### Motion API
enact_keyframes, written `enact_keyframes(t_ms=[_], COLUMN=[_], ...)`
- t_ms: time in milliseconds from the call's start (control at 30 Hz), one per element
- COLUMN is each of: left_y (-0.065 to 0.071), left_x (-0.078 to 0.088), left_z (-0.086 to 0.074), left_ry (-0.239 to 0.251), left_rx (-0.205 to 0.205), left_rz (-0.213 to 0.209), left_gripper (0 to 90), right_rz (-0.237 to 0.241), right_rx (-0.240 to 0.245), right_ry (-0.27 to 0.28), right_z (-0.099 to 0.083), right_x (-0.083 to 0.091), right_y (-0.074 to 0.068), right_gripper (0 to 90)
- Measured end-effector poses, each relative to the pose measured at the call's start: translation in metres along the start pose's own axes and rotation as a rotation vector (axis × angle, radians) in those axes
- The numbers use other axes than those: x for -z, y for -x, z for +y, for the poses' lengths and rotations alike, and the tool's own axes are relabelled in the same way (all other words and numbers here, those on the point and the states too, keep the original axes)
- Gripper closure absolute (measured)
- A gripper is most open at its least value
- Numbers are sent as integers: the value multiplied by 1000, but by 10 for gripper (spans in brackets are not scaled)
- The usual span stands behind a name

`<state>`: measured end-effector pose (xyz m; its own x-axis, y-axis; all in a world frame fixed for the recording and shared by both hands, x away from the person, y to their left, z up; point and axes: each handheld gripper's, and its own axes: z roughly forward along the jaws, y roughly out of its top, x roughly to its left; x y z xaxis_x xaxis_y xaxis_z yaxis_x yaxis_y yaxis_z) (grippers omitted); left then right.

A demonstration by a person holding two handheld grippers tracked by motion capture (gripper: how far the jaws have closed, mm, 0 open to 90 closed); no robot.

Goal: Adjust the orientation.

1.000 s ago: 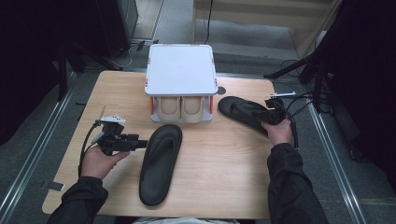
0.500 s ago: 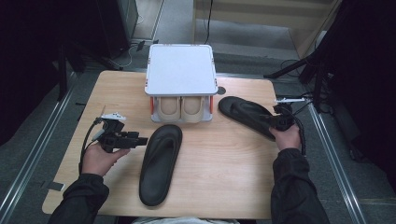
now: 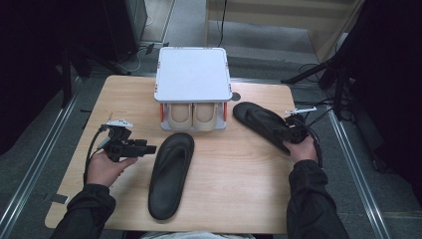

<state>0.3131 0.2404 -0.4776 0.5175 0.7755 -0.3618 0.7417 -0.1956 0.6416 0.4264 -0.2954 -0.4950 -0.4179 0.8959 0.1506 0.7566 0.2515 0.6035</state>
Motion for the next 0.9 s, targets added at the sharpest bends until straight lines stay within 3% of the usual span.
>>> enact_keyframes(t_ms=[367,900], left_y=[0,1], left_x=[0,-2], left_z=[0,0], left_ry=[-3,-10], left_rx=[2,-8], left_rz=[-2,-2], left_gripper=[432,433], right_rz=[56,139], right_rx=[33,36], right_ry=[-21,-24], right_z=[-4,2], right_x=[-2,-16], right_y=[-29,-53], right_gripper=[900,900])
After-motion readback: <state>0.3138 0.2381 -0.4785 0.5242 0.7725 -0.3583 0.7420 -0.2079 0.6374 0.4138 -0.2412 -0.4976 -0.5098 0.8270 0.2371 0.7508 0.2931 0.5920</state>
